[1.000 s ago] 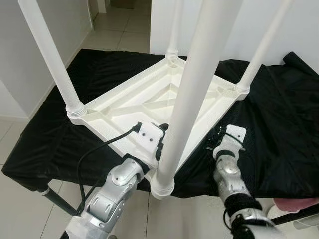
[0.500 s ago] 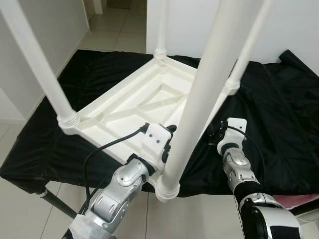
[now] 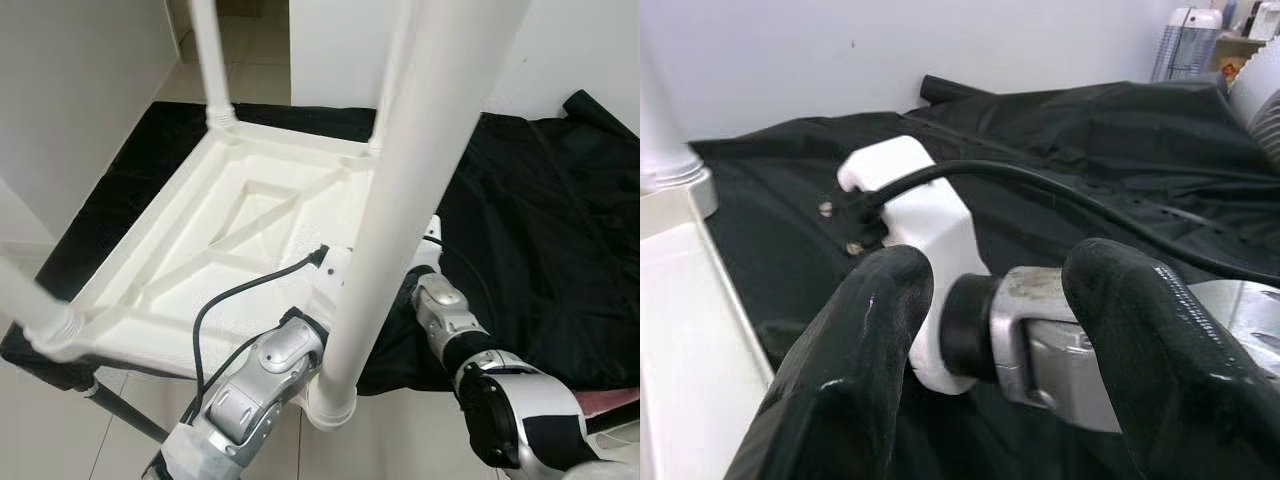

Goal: Building children table

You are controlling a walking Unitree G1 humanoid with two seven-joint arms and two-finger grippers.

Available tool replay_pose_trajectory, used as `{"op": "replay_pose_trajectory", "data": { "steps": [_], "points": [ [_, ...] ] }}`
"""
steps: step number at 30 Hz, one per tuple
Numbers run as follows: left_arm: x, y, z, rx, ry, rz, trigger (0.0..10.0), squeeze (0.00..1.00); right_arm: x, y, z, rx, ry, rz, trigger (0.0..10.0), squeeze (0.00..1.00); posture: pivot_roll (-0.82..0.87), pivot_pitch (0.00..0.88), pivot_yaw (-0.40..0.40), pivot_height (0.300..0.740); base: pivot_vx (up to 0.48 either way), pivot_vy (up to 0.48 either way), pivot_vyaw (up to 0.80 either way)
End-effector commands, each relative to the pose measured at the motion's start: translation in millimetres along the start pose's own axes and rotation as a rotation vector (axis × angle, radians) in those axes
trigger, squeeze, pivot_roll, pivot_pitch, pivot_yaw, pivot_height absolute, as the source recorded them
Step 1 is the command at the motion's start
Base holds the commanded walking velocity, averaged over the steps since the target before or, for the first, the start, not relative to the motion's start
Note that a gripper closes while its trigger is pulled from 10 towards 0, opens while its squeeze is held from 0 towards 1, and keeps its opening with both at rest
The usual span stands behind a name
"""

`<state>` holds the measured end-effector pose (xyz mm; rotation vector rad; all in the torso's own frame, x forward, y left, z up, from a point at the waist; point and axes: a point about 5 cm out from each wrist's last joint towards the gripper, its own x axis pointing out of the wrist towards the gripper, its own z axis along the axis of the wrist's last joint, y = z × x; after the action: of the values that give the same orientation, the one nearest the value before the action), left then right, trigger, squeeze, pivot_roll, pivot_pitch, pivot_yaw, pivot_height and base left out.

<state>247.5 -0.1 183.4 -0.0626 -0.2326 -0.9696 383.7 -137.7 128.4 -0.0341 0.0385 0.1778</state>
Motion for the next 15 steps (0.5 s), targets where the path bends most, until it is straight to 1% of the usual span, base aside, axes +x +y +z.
{"op": "replay_pose_trajectory", "data": {
  "steps": [1,3,4,5,6,8,10,11,12,13,15],
  "points": [
    [-0.2,-10.6,0,0.001,0.005,-0.175,10.0,0.0,0.3,-1.5,2,0.001,-0.016,-0.016,10.0,0.0,0.03,0.072,0.026,0.74,0.0,0.0,0.0],
    [-2.6,-7.6,-1,0.014,0.013,-0.164,10.0,0.0,-5.5,-15.3,-2,0.018,-0.035,-0.079,10.0,0.0,0.03,0.076,0.025,0.74,0.0,0.0,0.0],
    [-2.6,-7.6,-1,0.014,0.013,-0.164,10.0,0.0,-5.5,-15.3,-2,0.018,-0.035,-0.079,10.0,0.0,0.03,0.076,0.025,0.74,0.0,0.0,0.0],
    [-3.8,-6.2,-1,0.019,0.016,-0.159,10.0,0.0,-8.1,-20.9,-4,0.032,-0.043,-0.103,10.0,0.0,0.03,0.076,0.025,0.74,0.0,0.0,0.0],
    [-3.8,-6.2,-1,0.019,0.016,-0.159,10.0,0.0,-8.1,-20.9,-4,0.032,-0.043,-0.103,10.0,0.0,0.03,0.076,0.025,0.74,0.0,0.0,0.0],
    [-6.6,-3.2,-3,0.029,0.026,-0.146,10.0,0.0,-15.3,-34.8,-6,0.035,-0.079,-0.165,10.0,0.0,0.03,0.078,0.027,0.74,0.0,0.0,0.0],
    [-6.6,-3.2,-3,0.029,0.026,-0.146,10.0,0.0,-15.3,-34.8,-6,0.035,-0.079,-0.165,10.0,0.0,0.03,0.078,0.027,0.74,0.0,0.0,0.0],
    [-8.1,-2.1,-3,0.031,0.031,-0.141,10.0,0.0,-18.6,-40.5,-7,0.042,-0.094,-0.186,10.0,0.0,0.03,0.08,0.028,0.74,0.0,0.0,0.0],
    [-8.1,-2.1,-3,0.031,0.031,-0.141,10.0,0.0,-18.6,-40.5,-7,0.042,-0.094,-0.186,10.0,0.0,0.03,0.08,0.028,0.74,0.0,0.0,0.0],
    [-11.6,-0.2,-4,0.033,0.042,-0.136,10.0,0.0,-24.6,-47.4,-9,0.048,-0.12,-0.199,10.0,0.0,0.03,0.082,0.028,0.74,0.0,0.0,0.0],
    [-11.6,-0.2,-4,0.033,0.042,-0.136,10.0,0.0,-24.6,-47.4,-9,0.048,-0.12,-0.199,10.0,0.0,0.03,0.082,0.028,0.74,0.0,0.0,0.0]
  ]
}}
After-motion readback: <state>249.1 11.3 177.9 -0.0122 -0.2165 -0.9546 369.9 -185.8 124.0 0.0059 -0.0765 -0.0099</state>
